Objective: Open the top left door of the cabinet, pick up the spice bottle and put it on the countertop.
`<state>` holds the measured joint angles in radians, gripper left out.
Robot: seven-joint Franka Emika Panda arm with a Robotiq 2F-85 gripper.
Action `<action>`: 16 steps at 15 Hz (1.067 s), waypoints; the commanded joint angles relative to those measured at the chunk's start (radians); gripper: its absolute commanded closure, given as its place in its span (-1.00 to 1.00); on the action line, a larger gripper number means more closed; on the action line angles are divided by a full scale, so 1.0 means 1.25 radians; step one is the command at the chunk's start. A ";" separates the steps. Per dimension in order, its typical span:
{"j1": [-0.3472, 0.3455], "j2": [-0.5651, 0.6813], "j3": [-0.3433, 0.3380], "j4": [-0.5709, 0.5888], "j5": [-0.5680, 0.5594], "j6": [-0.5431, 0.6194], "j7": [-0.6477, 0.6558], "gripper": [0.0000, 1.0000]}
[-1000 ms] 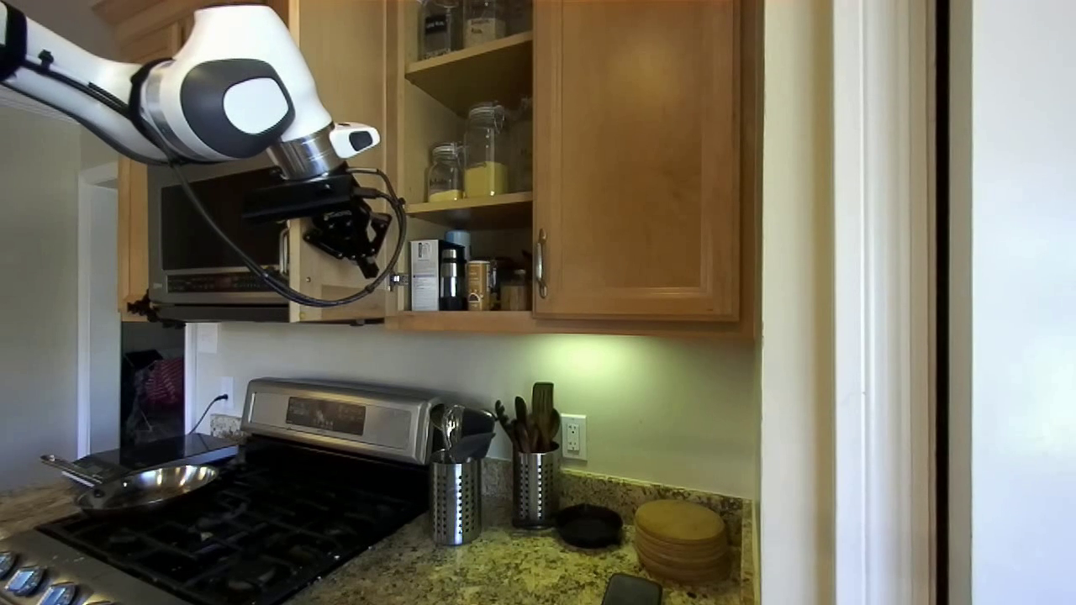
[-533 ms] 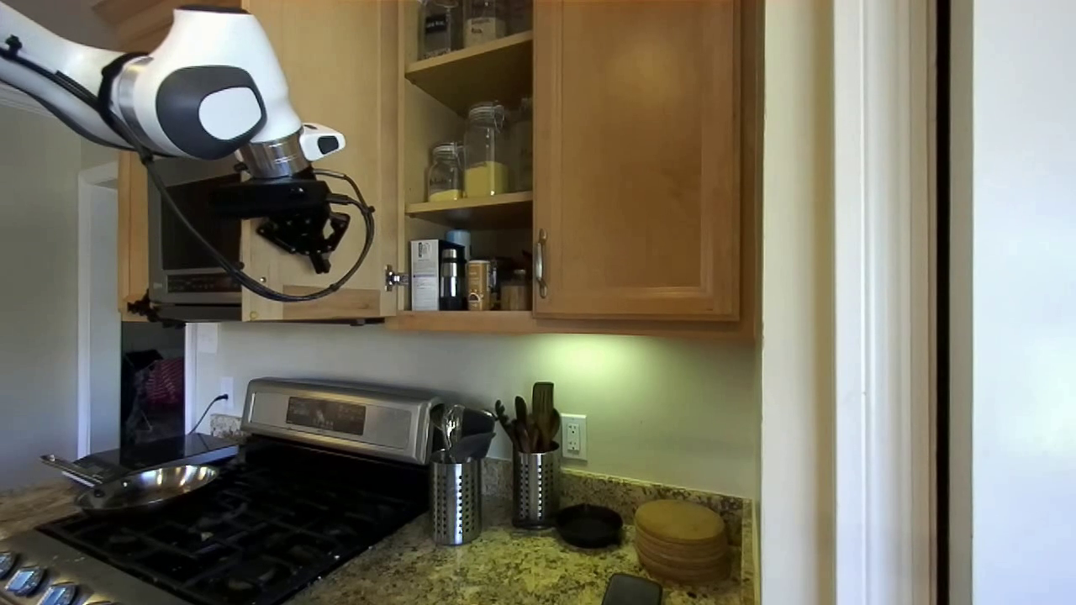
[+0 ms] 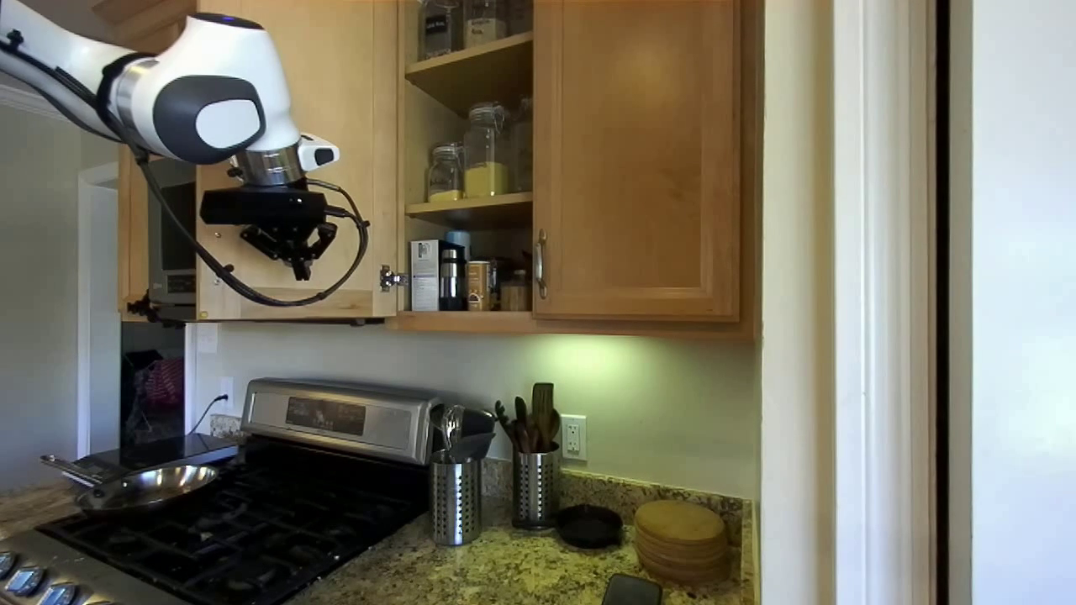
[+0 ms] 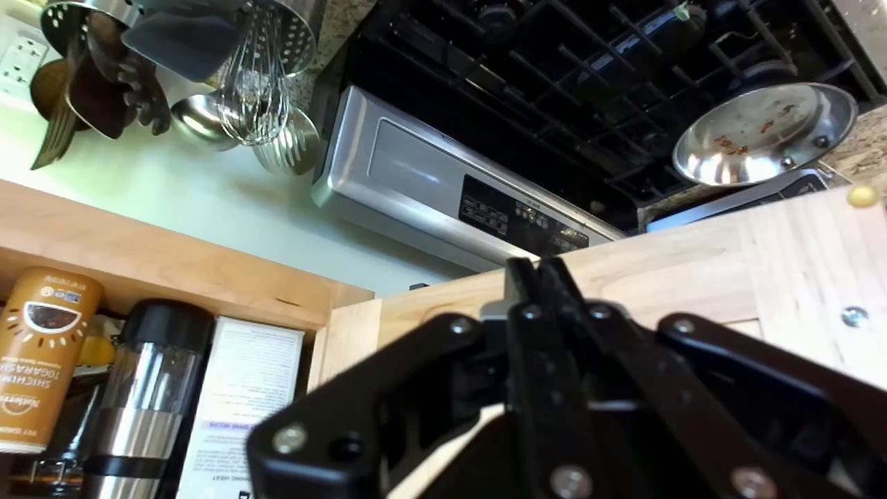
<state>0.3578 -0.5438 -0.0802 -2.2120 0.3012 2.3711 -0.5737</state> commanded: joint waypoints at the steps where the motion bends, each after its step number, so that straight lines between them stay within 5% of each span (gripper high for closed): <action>1: -0.028 0.018 0.002 0.006 -0.003 0.026 0.013 0.86; 2: -0.052 0.025 0.016 0.001 -0.025 0.061 0.040 0.87; 4: -0.090 0.049 0.031 0.001 -0.065 0.103 0.088 0.34; 6: -0.137 0.078 0.059 -0.001 -0.125 0.147 0.158 0.11; 11: -0.242 0.135 0.137 0.028 -0.285 0.136 0.389 -0.53; 12: -0.198 0.120 0.104 0.008 -0.243 0.140 0.317 -0.17; 16: -0.220 0.133 0.121 0.018 -0.268 0.140 0.363 -0.53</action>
<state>0.0764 -0.3785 0.0758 -2.1919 -0.0280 2.5487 -0.1248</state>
